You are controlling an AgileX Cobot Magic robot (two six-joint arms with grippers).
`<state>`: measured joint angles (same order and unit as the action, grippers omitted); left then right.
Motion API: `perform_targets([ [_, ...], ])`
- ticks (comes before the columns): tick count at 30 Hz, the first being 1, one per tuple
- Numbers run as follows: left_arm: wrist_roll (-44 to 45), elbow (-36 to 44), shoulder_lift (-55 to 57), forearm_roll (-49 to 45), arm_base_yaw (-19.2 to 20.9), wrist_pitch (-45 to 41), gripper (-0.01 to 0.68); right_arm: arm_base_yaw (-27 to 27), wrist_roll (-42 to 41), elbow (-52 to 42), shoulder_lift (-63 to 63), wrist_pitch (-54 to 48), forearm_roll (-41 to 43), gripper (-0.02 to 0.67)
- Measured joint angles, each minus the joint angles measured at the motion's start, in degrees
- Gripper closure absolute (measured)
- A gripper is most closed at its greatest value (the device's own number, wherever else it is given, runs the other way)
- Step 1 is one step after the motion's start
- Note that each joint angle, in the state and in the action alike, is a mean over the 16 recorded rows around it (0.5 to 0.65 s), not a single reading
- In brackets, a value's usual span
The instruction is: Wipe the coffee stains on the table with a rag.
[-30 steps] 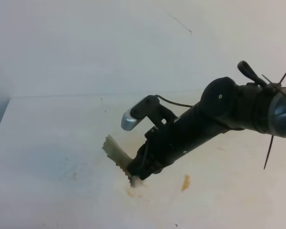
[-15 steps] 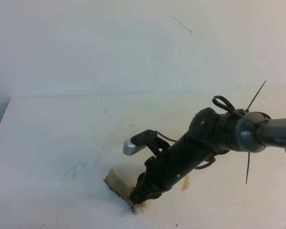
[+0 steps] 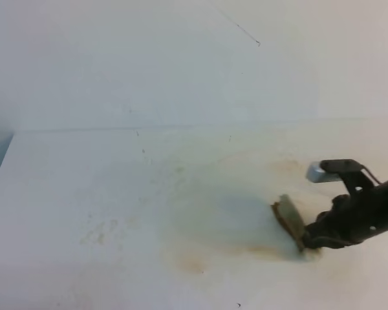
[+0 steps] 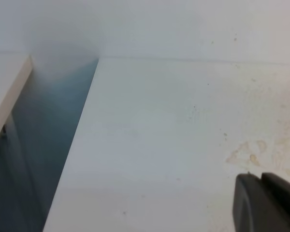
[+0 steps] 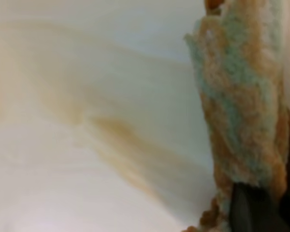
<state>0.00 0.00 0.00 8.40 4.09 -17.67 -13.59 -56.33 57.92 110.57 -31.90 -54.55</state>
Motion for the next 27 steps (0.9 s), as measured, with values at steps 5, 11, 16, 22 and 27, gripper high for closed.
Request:
perform_targets([
  [5, 0.0, 0.0, 0.0, 0.0, 0.0, 0.0, 0.668, 5.7, -5.7, -5.7, -7.2, 5.4, -3.6, 0.612],
  [11, 0.0, 0.0, 0.0, 0.0, 0.0, 0.0, 0.668, 9.3, -11.9, -7.9, -14.3, 10.5, -7.4, 0.6],
  [16, 0.0, 0.0, 0.0, 0.0, 0.0, 0.0, 0.668, 10.2, -14.1, -8.1, -18.1, 12.6, -9.5, 0.534],
  [22, 0.0, 0.0, 0.0, 0.0, 0.0, 0.0, 0.671, 10.4, -14.5, -8.1, -20.4, 11.9, -10.3, 0.447],
  [27, 0.0, 0.0, 0.0, 0.0, 0.0, 0.0, 0.671, 10.4, -14.4, -8.1, -24.1, 9.3, -10.6, 0.45],
])
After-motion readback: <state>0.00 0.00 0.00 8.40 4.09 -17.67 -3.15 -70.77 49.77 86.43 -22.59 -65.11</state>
